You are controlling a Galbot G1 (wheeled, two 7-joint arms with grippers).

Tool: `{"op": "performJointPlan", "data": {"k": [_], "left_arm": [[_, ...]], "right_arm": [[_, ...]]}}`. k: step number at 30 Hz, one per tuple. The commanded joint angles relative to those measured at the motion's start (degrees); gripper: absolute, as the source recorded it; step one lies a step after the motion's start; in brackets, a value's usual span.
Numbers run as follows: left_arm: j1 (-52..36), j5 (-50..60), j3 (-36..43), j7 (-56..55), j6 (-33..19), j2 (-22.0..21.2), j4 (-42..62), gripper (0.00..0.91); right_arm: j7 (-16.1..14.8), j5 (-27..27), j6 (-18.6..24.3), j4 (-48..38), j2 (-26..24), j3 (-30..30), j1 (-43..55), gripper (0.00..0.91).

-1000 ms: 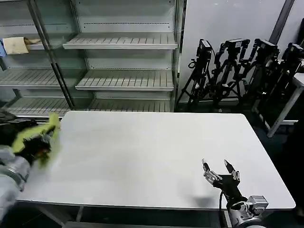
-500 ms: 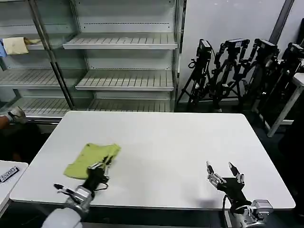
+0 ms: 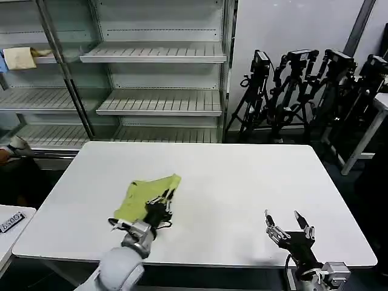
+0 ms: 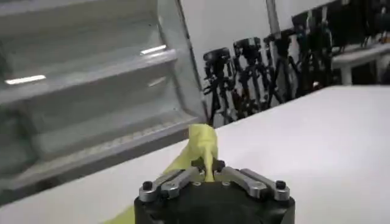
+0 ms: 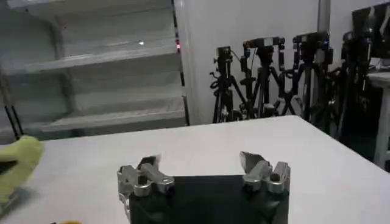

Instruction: Fold and organize the clothes.

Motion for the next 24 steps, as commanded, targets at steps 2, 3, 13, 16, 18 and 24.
{"op": "performJointPlan", "data": {"k": [2,3,13,16,18,24], "left_arm": [[-11.59,-5.95,12.0,-1.32,1.23,-9.61,10.28,0.05],[-12.14,-6.0,12.29,-1.09,1.32,-10.06,10.63,0.141],[-12.06,-12.83,8.13,-2.69,-5.48,-10.45,12.61,0.907],[-10.21,-15.29,5.16,-3.7,-6.26,-9.41,10.71,0.907],[-8.05,-17.43,2.74,-3.65,-6.3,-8.19,7.36,0.907],[-0.08,-23.64,-4.09,-3.29,-6.54,-3.49,-1.86,0.907]], "right_arm": [[-0.02,-1.17,0.07,0.72,0.24,1.03,-1.12,0.907],[-0.07,-1.3,0.09,0.69,0.21,1.05,-1.2,0.907],[-1.53,-6.9,2.26,-0.1,-0.88,1.18,-0.37,0.907],[-1.95,-8.42,3.36,-0.99,-1.1,0.76,0.0,0.907],[-2.11,-9.33,3.81,-1.32,-1.24,0.52,0.15,0.907],[-2.31,-10.05,5.09,-1.65,-1.98,0.46,0.61,0.907]]}}
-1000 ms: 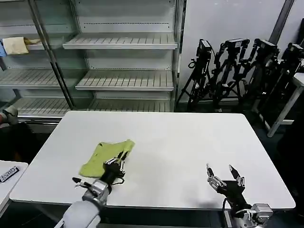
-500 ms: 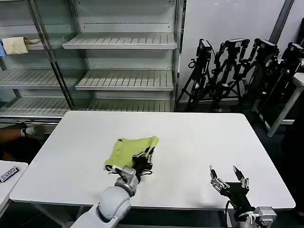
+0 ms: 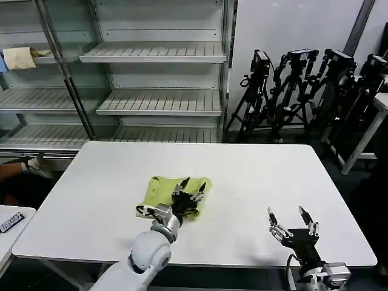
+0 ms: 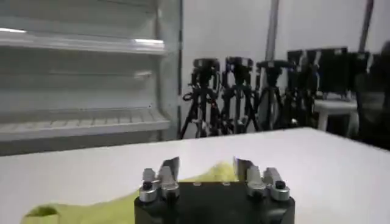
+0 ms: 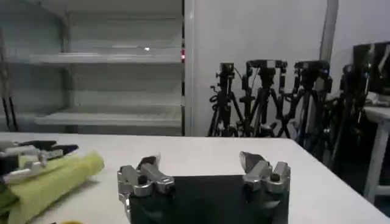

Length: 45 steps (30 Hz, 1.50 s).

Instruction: Fold and organize the clothes.

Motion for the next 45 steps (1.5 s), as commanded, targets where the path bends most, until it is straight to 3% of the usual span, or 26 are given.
{"op": "performJointPlan", "data": {"k": [1,9,17,45], "left_arm": [[9.97,-10.87,-10.51,-1.03,-2.71,4.8,-12.1,0.907],[20.69,-0.94,-23.31,0.26,-4.92,8.41,-16.03,0.907],[25.79,-2.29,-30.88,1.73,-5.73,9.87,-17.02,0.907],[29.86,-0.12,-31.93,3.82,-5.85,9.11,-20.24,0.907]], "right_arm": [[-0.47,-3.67,2.58,-0.98,-0.69,0.06,0.41,0.907],[1.42,-3.73,5.31,-2.11,-0.79,-1.71,1.98,0.907],[1.81,-5.32,5.72,-3.27,-0.15,-4.02,2.67,0.907],[2.68,-8.32,4.36,-1.22,0.54,-3.51,1.49,0.907]]}}
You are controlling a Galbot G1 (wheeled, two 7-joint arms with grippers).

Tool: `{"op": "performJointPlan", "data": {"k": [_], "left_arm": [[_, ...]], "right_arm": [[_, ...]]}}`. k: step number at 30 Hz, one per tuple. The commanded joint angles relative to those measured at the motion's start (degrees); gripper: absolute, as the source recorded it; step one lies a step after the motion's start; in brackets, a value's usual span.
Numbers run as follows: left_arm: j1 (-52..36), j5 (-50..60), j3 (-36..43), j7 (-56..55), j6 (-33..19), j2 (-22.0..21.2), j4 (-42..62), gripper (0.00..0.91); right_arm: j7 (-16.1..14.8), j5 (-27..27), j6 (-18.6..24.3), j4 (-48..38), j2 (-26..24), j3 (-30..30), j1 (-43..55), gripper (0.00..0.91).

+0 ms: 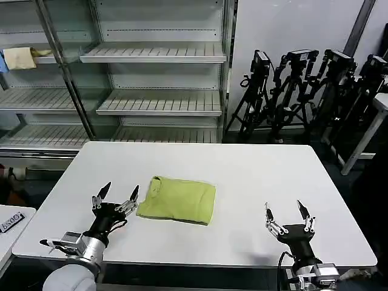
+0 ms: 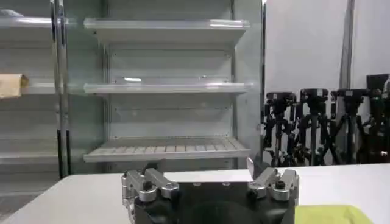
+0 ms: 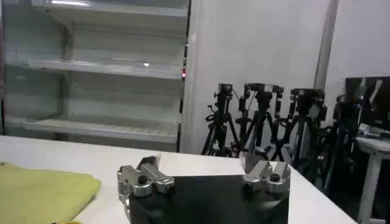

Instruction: Fold and organize the clothes.

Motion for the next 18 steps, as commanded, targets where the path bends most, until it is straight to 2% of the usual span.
{"op": "performJointPlan", "data": {"k": [1,18], "left_arm": [[1.71,0.46,-1.16,0.33,-0.15,0.25,-0.89,0.907],[3.95,0.85,-1.28,0.63,-0.26,0.18,-2.23,0.907]], "right_arm": [[0.39,-1.03,-0.53,1.2,-0.01,0.15,-0.57,0.907],[1.01,-1.68,-1.14,2.61,0.21,0.65,-1.65,0.907]]}}
